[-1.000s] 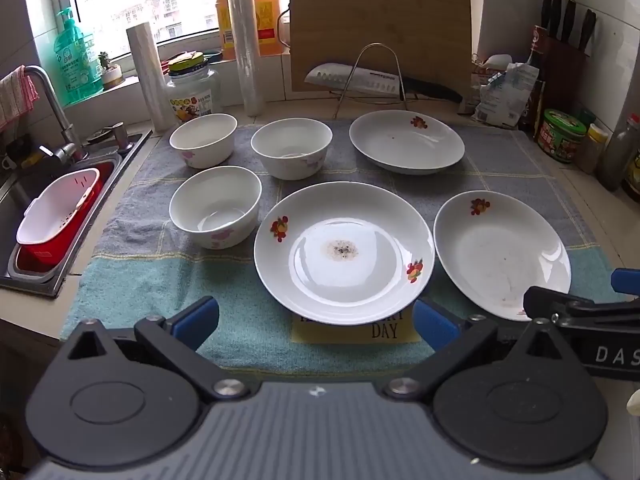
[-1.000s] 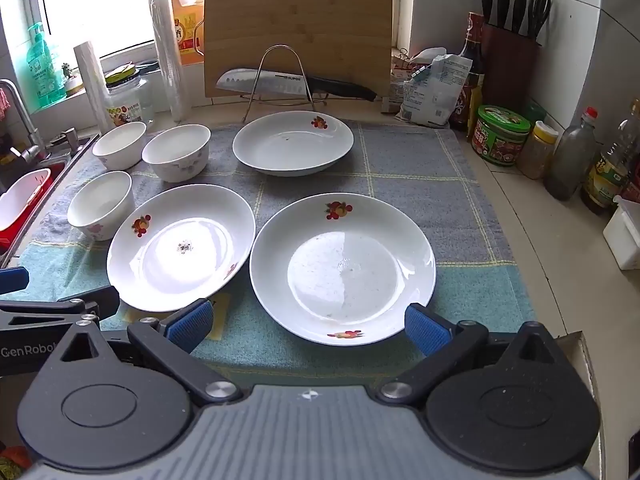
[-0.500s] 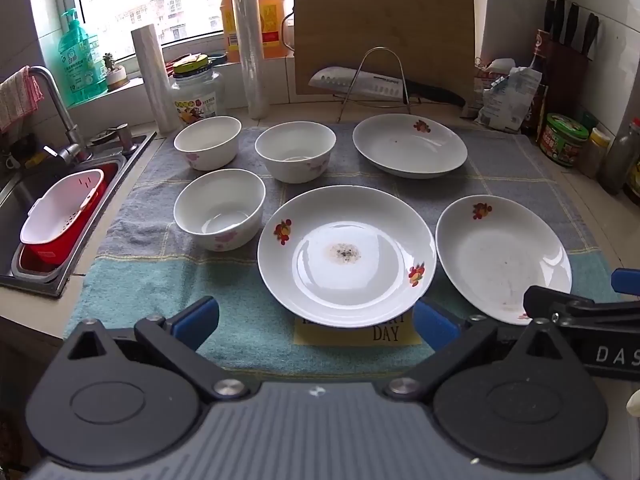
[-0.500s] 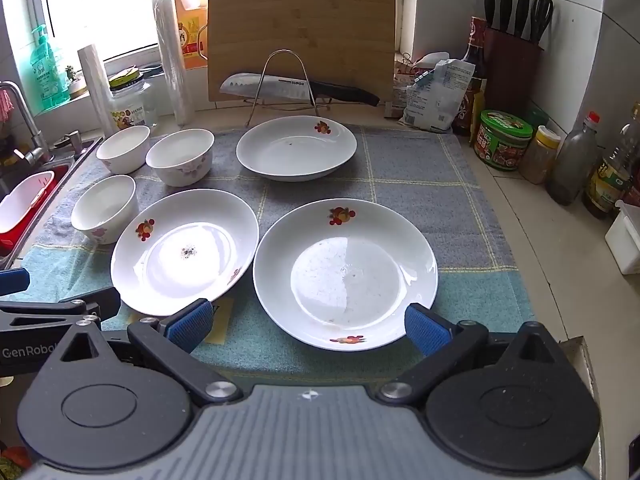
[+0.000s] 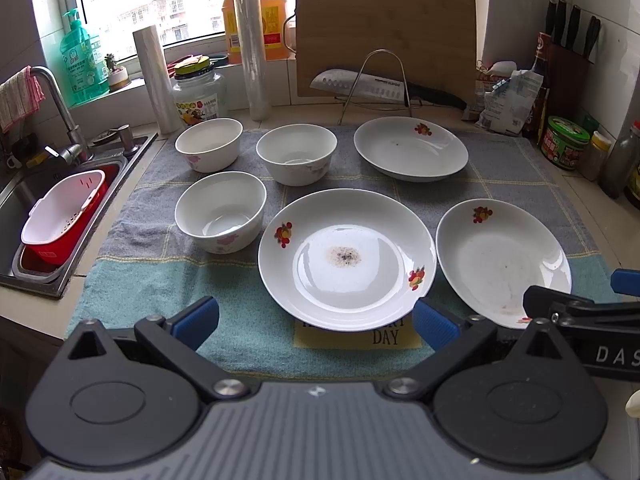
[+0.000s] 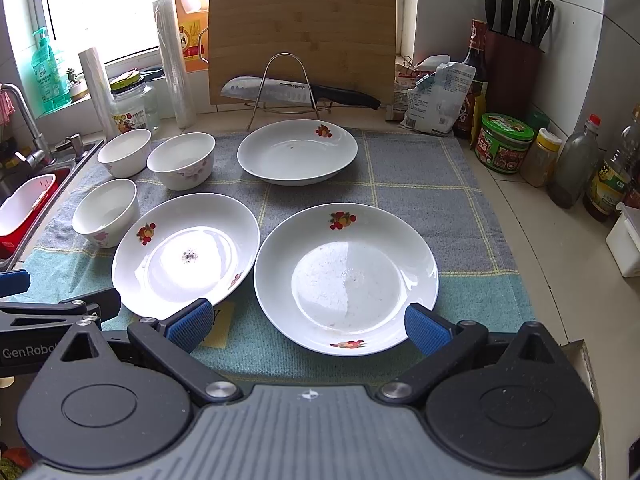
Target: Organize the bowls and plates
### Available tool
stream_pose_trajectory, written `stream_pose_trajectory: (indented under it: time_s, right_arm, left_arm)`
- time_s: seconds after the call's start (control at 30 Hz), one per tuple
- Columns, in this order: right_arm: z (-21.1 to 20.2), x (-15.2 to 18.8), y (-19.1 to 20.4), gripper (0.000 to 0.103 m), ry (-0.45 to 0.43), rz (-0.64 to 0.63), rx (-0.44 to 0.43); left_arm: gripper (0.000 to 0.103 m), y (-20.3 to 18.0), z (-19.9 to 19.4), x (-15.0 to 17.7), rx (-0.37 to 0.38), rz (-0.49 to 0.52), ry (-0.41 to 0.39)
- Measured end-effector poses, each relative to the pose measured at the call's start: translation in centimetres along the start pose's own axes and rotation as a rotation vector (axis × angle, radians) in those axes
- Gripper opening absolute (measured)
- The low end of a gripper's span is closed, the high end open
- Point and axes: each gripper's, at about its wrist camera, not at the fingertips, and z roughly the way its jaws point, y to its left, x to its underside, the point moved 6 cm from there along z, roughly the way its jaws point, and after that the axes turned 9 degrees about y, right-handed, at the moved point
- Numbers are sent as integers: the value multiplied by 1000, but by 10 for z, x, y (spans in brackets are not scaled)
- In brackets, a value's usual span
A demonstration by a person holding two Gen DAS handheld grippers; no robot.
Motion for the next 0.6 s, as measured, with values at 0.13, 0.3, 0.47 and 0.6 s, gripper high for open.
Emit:
stream_pose_trajectory:
  time_s: [0.13,0.3,0.47,0.6]
  right_arm:
    - [0,0,0,103,0,0,-1]
    - [1,-1,-2,103,2,3,-4]
    - [1,-2,-2,103,-1,5,-8]
    - [1,-3,-2,103,-3,4,-6]
  left_arm:
    - [102,0,0,0,1,1,0]
    - [102,-1,1,-1,-1,1,4]
    - [102,-2,1,-2,-2,1,2]
    - [102,-2,1,-2,-2,2,0]
